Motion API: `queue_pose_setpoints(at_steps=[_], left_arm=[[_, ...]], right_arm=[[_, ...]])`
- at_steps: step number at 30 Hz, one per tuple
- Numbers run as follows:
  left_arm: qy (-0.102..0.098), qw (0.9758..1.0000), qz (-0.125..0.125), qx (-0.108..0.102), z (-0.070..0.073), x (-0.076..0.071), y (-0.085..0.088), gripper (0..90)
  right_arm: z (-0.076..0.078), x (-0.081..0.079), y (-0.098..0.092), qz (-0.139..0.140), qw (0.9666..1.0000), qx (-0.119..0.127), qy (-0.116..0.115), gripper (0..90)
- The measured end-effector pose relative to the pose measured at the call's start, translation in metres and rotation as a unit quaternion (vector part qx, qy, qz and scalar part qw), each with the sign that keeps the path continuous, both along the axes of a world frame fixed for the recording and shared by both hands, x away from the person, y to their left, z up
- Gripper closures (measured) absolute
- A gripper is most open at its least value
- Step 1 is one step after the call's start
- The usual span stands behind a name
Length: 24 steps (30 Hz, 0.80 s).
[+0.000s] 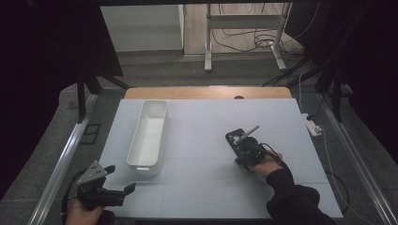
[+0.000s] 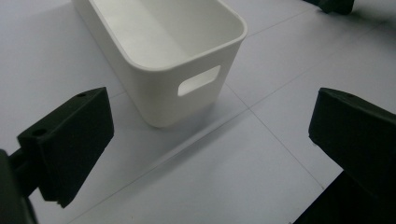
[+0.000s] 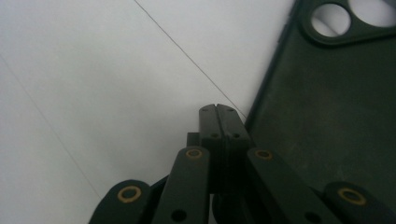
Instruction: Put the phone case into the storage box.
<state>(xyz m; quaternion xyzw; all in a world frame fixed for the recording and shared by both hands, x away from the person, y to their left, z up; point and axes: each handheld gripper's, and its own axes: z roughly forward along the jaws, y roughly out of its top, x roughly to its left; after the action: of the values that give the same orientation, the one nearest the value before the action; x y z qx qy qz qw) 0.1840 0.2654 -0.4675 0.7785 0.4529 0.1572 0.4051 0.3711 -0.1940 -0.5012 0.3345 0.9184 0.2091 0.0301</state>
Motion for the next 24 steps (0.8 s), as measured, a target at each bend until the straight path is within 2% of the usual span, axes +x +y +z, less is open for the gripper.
queue_pose_setpoints(at_steps=[5,13,16,19,24], left_arm=[[0.001,1.0,0.0,0.0,0.0,0.0,0.0,0.8],[0.001,1.0,-0.001,0.001,0.0,0.0,0.0,0.9],[0.001,1.0,-0.001,0.001,0.0,0.0,0.0,0.9],[0.002,1.0,-0.001,0.001,0.0,0.001,0.0,0.9],[0.003,1.0,-0.002,0.003,0.0,0.001,-0.001,1.1]], right_arm=[[0.001,0.002,-0.009,-0.01,0.9999,-0.001,0.0,89.3],[0.001,0.0,-0.008,-0.012,0.9999,-0.005,-0.005,89.2],[0.005,-0.001,-0.008,-0.011,0.9999,-0.002,-0.007,88.4],[0.016,-0.001,-0.01,-0.014,0.9995,0.01,-0.026,85.8],[0.027,0.001,-0.011,-0.021,0.9988,0.017,-0.041,82.6]])
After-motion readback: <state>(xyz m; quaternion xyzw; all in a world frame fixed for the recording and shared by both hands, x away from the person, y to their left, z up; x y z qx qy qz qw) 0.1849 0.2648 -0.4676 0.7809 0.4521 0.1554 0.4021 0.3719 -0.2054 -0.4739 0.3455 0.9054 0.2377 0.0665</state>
